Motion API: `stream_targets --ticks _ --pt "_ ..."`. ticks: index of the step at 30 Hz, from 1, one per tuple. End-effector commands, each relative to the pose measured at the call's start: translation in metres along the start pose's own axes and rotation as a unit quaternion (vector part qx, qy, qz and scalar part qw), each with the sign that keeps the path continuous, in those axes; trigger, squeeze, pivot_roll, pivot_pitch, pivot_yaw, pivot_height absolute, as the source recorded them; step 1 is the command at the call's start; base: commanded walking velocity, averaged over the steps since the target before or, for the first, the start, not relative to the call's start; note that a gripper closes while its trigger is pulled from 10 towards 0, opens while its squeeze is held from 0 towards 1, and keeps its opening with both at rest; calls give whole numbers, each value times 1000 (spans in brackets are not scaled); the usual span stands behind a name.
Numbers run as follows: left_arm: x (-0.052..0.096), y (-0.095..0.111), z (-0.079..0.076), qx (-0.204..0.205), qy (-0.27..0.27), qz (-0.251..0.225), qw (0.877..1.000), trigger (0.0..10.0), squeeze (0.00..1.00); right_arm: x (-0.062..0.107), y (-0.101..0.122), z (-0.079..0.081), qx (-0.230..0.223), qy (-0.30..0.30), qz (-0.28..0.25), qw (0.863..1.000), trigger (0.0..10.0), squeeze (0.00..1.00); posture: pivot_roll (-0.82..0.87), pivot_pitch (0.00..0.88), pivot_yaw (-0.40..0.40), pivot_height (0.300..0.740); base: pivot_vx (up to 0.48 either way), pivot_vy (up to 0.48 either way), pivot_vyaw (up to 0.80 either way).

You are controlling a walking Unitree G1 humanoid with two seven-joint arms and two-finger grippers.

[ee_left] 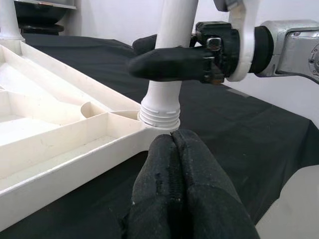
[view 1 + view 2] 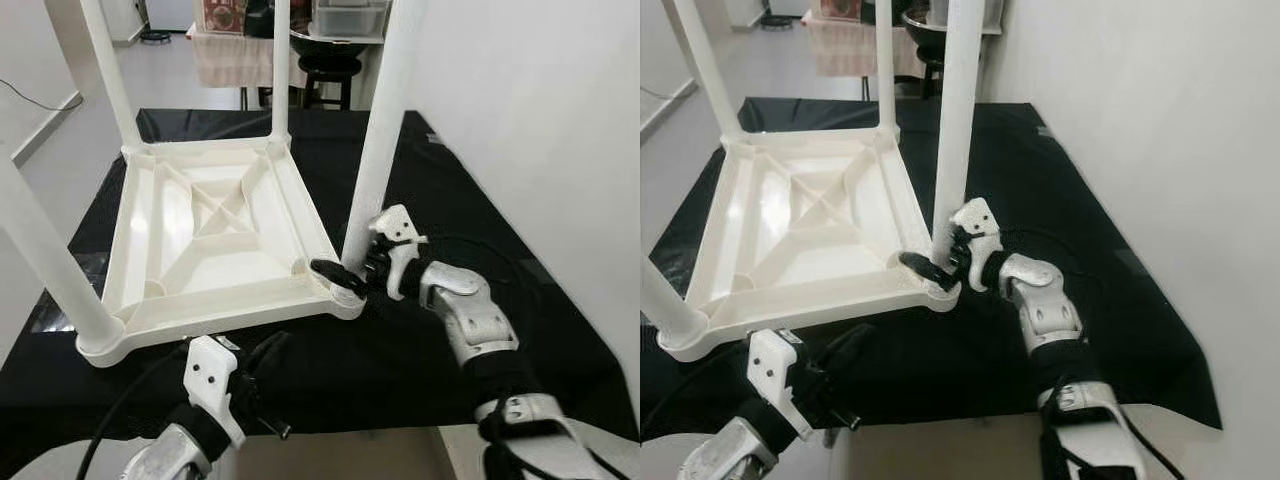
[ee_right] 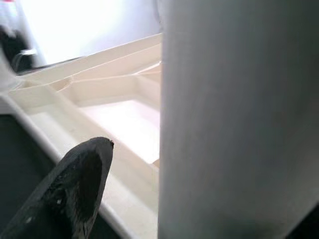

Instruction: Building children table

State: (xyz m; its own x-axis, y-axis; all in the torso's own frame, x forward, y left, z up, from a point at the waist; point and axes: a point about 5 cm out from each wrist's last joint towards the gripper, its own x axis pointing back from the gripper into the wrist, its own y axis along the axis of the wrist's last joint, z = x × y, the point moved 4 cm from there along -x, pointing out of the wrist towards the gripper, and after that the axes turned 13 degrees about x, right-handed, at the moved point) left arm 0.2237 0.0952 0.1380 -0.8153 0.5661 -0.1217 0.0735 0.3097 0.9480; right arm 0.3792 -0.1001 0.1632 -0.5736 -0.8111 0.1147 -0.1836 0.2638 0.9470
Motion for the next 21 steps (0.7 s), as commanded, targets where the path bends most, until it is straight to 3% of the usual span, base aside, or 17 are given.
stream_targets --ticks 1,3,4,6,7,16,21 --pt "0 -4 1 2 5 3 1000 10000 0 -2 5 0 4 14 -10 1000 10000 0 145 40 -122 740 0 0 0" --pt "-1 -4 1 1 6 2 1000 10000 0 -2 7 -7 13 36 -6 999 10000 0 142 38 -123 740 0 0 0" --pt "-1 -4 1 1 6 3 1000 10000 0 -3 9 -10 8 46 -11 999 2784 0 146 31 -123 740 0 0 0" --pt "-1 -5 1 1 6 3 1000 10000 0 -4 11 -12 3 51 -15 999 2784 0 146 31 -123 740 0 0 0" --pt "-1 -5 1 1 6 3 1000 10000 0 -4 13 -14 -8 53 -20 998 0 0 146 30 -122 740 0 0 0" --pt "-2 -6 0 1 6 4 1000 10000 0 0 18 -20 -17 71 -34 997 0 0 143 29 -122 740 0 0 0" --pt "-2 -4 -1 2 5 1 1000 10000 0 11 8 -23 3 37 -29 999 0 0 113 43 -128 740 0 0 0"
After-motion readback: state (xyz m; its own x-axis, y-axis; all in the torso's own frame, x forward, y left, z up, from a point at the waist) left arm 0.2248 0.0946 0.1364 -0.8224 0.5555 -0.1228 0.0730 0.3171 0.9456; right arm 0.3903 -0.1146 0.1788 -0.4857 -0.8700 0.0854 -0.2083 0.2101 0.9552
